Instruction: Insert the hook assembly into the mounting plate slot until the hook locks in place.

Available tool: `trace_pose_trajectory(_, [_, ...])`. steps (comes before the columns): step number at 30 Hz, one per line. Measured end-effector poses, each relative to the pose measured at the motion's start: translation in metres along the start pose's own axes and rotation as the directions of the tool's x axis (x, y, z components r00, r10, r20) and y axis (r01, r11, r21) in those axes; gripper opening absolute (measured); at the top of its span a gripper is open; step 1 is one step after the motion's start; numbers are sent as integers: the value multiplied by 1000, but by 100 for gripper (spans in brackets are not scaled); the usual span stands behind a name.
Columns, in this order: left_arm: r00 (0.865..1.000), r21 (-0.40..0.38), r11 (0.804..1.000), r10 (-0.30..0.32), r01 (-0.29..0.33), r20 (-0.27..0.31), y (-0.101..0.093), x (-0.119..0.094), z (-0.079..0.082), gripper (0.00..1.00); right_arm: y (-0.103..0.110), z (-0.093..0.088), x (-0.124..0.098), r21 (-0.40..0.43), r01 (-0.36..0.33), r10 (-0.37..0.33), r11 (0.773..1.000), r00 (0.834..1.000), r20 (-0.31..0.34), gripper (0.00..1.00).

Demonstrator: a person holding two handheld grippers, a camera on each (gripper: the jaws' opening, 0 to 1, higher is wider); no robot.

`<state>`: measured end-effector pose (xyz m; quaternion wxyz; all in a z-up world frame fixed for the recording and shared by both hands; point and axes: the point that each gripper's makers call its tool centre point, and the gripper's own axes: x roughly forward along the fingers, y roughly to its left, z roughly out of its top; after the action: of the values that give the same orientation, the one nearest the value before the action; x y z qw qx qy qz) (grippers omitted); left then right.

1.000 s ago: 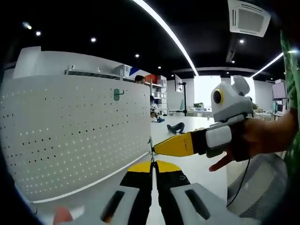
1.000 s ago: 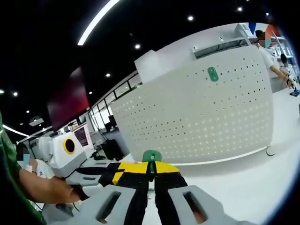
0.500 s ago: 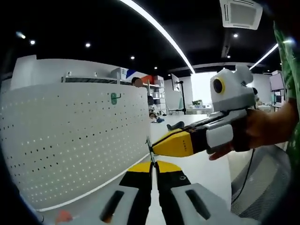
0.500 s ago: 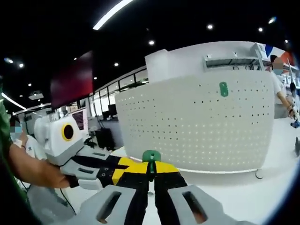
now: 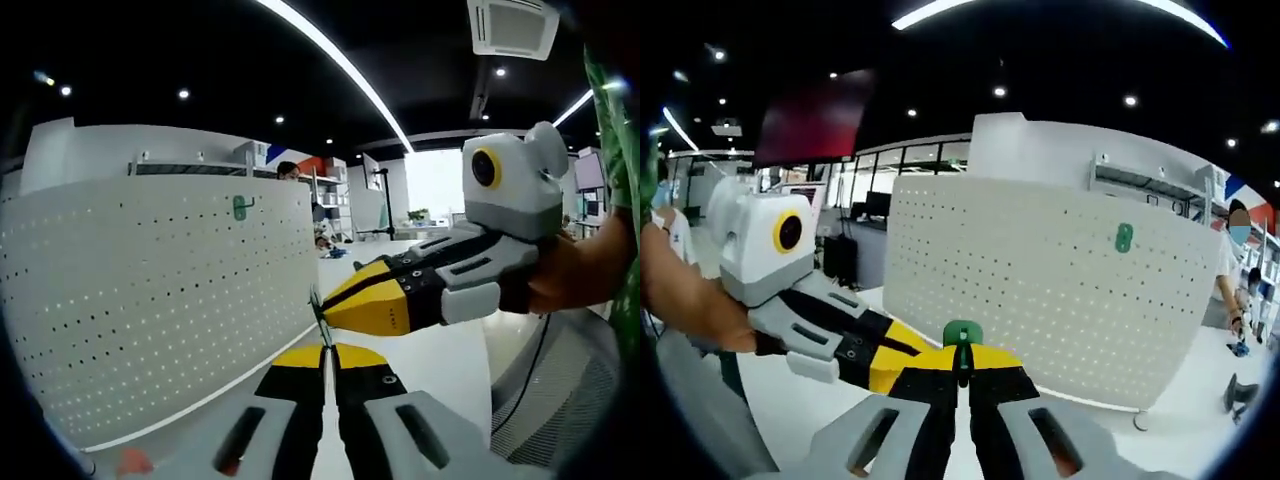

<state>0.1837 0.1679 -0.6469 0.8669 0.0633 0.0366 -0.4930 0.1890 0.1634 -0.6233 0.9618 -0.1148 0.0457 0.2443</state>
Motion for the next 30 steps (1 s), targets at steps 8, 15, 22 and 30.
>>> trace_pose_trajectory(8, [1000,-7,1000,2,-2,2,2,-1,0,2,-4,0,1,-8,17,-17,1000,1000,-1,1])
trace_pose_trajectory(15, [1000,-15,1000,-3,3,21,3,-2,4,1,-8,-3,2,2,22,-22,1000,1000,-7,1])
trace_pose_trajectory(22, [999,-49,998,-41,41,0,-3,-5,0,3,-9,-6,1,16,23,-22,1000,1000,-13,1])
trace_pose_trajectory(30, [997,-69,994,-81,81,3,-8,-13,1,11,-7,-8,2,31,17,-16,999,1000,-18,1])
